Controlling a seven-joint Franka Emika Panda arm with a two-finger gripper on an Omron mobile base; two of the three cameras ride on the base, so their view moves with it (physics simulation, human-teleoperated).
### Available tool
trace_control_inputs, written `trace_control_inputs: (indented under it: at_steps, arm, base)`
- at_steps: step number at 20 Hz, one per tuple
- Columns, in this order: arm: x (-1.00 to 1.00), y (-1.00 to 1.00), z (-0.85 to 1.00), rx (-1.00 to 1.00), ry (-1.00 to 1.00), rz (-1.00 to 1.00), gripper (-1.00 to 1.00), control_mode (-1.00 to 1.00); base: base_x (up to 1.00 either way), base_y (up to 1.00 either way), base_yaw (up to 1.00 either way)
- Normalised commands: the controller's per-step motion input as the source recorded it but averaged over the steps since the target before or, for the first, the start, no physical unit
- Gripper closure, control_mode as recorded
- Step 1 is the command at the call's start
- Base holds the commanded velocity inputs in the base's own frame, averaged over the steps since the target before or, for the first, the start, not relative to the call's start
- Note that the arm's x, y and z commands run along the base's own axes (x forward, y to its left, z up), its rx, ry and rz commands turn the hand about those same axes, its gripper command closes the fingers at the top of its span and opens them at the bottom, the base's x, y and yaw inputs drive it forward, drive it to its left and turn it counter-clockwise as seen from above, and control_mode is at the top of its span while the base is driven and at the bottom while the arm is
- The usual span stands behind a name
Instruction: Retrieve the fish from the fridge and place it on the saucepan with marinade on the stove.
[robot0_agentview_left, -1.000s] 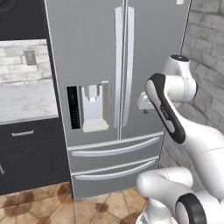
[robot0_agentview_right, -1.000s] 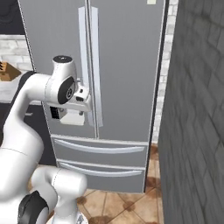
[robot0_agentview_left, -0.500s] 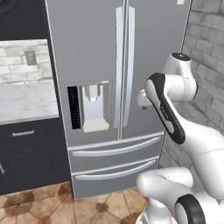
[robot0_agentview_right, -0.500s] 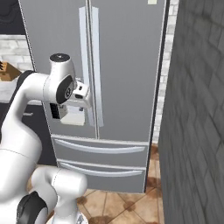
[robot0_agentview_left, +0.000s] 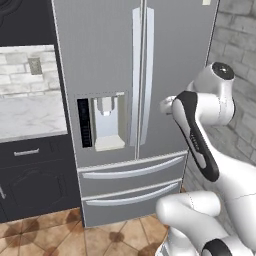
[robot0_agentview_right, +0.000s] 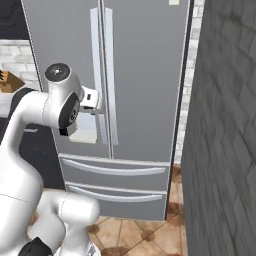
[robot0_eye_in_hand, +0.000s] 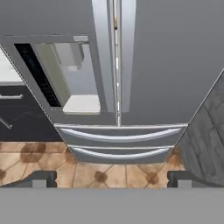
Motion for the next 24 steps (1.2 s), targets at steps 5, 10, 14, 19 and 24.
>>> trace_control_inputs:
  at_steps: [5,10,14,19,24]
  arm:
    - [-0.13,-0.09,0.33,0.00,-0.28,0.00,-1.00,-1.00]
    - [-0.06,-0.12,0.09,0.00,-0.17,0.00,-1.00,-1.00]
    - [0.11,-0.04,0.00,0.00,-0.21,0.00,-1.00,-1.00]
    - [0.00,-0.03,0.00,0.00,-0.22,0.00,-1.00,-1.00]
    - [0.13,-0.03,-0.04,0.00,-0.18,0.00,-1.00,-1.00]
  base:
    - [0.00,0.00,0.00]
    - [0.00,0.00,0.00]
    - [0.00,0.00,0.00]
    - [0.00,0.00,0.00]
    - [0.00,0.00,0.00]
